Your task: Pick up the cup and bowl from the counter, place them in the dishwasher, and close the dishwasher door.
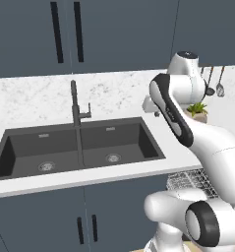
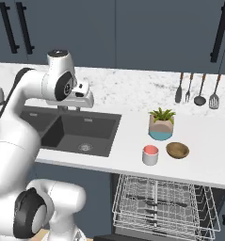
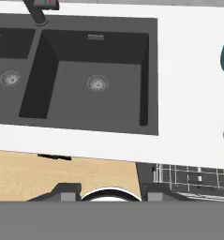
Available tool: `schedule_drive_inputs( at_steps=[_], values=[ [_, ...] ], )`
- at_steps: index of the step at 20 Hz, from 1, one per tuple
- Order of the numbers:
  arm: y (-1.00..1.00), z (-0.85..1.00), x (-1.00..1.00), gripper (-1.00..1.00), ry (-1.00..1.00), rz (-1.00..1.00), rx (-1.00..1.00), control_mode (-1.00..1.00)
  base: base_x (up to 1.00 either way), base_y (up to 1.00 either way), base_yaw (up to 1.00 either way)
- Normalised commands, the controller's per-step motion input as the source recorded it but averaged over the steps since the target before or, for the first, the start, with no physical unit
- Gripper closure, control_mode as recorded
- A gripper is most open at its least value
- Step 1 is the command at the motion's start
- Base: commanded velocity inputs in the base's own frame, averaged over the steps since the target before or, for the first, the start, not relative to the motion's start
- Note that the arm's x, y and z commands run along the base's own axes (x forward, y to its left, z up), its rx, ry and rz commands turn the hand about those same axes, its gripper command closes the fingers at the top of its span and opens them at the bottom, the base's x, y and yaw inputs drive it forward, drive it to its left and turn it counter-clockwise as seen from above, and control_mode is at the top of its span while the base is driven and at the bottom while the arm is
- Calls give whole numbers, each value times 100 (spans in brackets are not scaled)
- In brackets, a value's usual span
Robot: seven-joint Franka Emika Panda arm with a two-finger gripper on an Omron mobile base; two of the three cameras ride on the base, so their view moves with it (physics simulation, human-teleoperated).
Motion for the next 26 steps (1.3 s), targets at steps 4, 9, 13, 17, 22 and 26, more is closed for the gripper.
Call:
schedule_drive_inputs(
  at_steps=[4,9,13,17,22,26],
  values=[
    [-5,-7,-56,-100,-5,0,0,-100,0,0,0],
    [-20,-62,-87,-100,1,-4,-10,-100,0,0,0],
    [-23,-77,-68,-100,0,-3,-13,-100,0,0,0],
    [-26,-60,-35,-100,0,-2,-9,-100,0,0,0],
    [-46,-31,0,-100,0,0,0,-100,0,0,0],
    [-55,-21,15,-100,1,0,1,-100,0,0,0]
  ],
)
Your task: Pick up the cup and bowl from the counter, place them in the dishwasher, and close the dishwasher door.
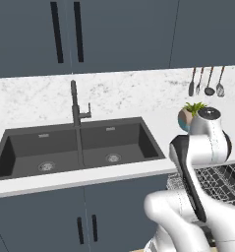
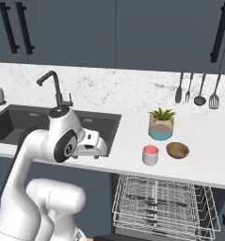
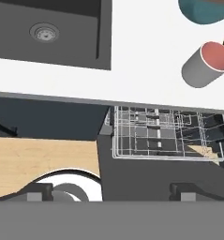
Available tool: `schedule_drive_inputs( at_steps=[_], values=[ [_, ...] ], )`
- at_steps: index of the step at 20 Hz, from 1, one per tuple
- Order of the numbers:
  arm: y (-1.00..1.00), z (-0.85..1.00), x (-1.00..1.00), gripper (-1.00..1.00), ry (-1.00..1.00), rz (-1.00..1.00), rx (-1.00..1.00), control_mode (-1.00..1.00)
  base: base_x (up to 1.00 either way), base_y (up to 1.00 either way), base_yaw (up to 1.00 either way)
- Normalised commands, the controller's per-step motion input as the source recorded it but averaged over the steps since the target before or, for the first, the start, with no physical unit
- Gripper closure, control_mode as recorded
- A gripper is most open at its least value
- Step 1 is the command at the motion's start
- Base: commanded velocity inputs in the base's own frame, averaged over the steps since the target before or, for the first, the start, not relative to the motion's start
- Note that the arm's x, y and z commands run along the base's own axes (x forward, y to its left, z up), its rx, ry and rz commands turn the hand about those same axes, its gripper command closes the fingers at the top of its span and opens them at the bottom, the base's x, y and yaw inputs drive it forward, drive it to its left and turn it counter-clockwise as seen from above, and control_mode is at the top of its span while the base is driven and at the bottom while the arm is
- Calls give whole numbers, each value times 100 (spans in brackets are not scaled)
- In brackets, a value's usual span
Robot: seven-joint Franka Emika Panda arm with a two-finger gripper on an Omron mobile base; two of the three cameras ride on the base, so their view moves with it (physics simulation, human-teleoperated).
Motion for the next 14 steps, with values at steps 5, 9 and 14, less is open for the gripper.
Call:
schedule_drive_inputs(
  at_steps=[5,9,14],
  values=[
    [-42,-10,49,-100,0,10,4,-100,0,0,0],
    [-49,-15,62,-100,0,7,4,-100,0,0,0],
    [-52,-13,57,-100,0,6,4,-100,0,0,0]
  ],
)
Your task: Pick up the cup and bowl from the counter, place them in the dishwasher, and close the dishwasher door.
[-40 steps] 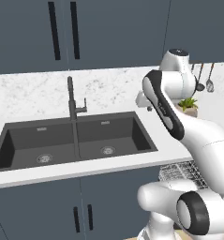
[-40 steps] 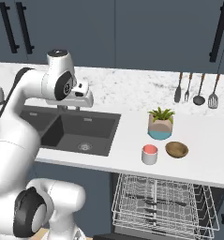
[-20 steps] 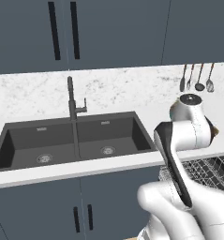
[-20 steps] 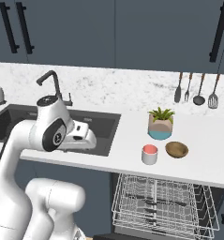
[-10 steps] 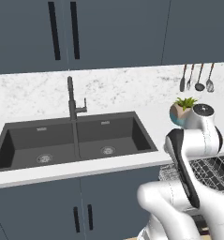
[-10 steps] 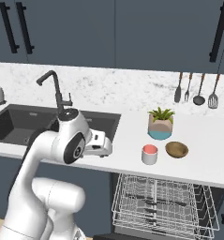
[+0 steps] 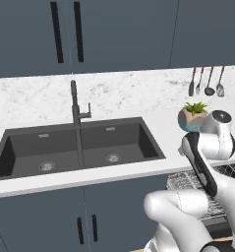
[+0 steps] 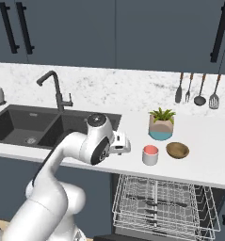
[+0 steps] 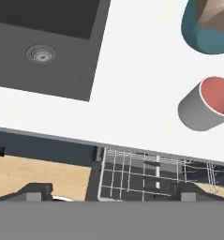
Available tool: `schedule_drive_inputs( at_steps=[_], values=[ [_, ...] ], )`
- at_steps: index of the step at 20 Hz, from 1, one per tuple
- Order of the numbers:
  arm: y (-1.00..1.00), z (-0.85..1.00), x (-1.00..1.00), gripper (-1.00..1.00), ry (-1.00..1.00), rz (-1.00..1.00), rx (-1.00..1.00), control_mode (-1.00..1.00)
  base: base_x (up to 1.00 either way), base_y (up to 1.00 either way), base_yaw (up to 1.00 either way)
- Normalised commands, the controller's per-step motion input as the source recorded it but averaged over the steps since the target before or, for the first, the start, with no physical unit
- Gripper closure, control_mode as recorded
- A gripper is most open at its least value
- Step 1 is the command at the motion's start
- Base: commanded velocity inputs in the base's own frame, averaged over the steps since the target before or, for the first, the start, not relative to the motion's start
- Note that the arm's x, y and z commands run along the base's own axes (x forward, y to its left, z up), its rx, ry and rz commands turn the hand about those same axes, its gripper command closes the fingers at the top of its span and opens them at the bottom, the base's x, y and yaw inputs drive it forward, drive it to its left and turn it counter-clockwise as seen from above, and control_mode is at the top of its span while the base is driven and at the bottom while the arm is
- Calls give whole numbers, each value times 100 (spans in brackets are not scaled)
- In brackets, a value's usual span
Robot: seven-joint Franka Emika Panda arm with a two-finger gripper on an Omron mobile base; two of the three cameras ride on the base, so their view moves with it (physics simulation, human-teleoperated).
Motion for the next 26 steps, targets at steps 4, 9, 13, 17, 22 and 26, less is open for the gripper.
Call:
schedule_drive_inputs(
  at_steps=[4,9,13,17,22,26],
  values=[
    [-48,-11,44,-100,0,4,3,-100,0,0,0],
    [-43,-13,40,-100,0,3,2,-100,0,0,0],
    [-44,-14,34,-100,0,3,3,-100,0,0,0],
    [-37,-12,31,-100,0,2,2,-100,0,0,0],
    [-17,-11,36,-100,0,5,1,-100,0,0,0],
    [-15,-5,30,-100,-4,1,0,-100,0,0,0]
  ],
)
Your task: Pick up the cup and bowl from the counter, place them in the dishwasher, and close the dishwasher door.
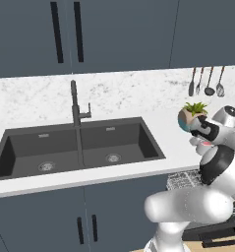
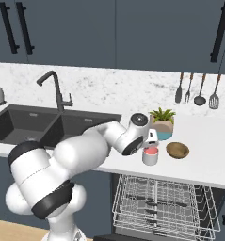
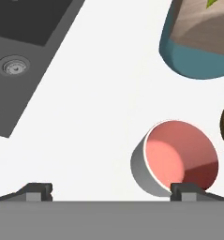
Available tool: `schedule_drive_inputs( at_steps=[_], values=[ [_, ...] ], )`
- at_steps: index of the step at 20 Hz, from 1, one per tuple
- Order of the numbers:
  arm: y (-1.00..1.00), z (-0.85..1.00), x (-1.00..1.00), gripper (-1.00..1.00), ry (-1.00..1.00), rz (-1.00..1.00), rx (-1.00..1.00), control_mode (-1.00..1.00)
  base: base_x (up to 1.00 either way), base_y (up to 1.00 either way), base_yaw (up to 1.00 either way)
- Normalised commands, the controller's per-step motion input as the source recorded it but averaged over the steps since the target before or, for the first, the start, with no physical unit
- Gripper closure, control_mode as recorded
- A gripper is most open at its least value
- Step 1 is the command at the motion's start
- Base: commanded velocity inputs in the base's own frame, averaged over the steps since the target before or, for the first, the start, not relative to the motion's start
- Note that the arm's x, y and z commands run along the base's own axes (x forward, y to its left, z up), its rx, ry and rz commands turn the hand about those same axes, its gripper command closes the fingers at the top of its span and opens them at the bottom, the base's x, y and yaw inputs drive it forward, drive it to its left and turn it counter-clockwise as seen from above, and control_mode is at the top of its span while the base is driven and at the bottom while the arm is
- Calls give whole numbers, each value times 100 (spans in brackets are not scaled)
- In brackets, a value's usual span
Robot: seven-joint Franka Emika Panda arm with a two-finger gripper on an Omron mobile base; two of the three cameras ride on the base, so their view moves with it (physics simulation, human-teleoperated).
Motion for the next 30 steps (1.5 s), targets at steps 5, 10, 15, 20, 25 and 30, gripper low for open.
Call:
schedule_drive_inputs(
  at_steps=[5,10,15,20,25,30],
  values=[
    [-9,-1,27,-100,-4,0,0,-100,0,0,0],
    [-6,-1,38,-100,-1,0,0,-100,0,0,0],
    [-3,-24,44,-100,-12,1,3,-100,0,0,0],
    [-25,-17,15,-100,-10,2,-8,-100,0,0,0],
    [-43,-25,27,-100,-11,0,-6,-100,0,0,0],
    [-30,-3,11,-100,-1,0,-1,-100,0,0,0]
  ],
)
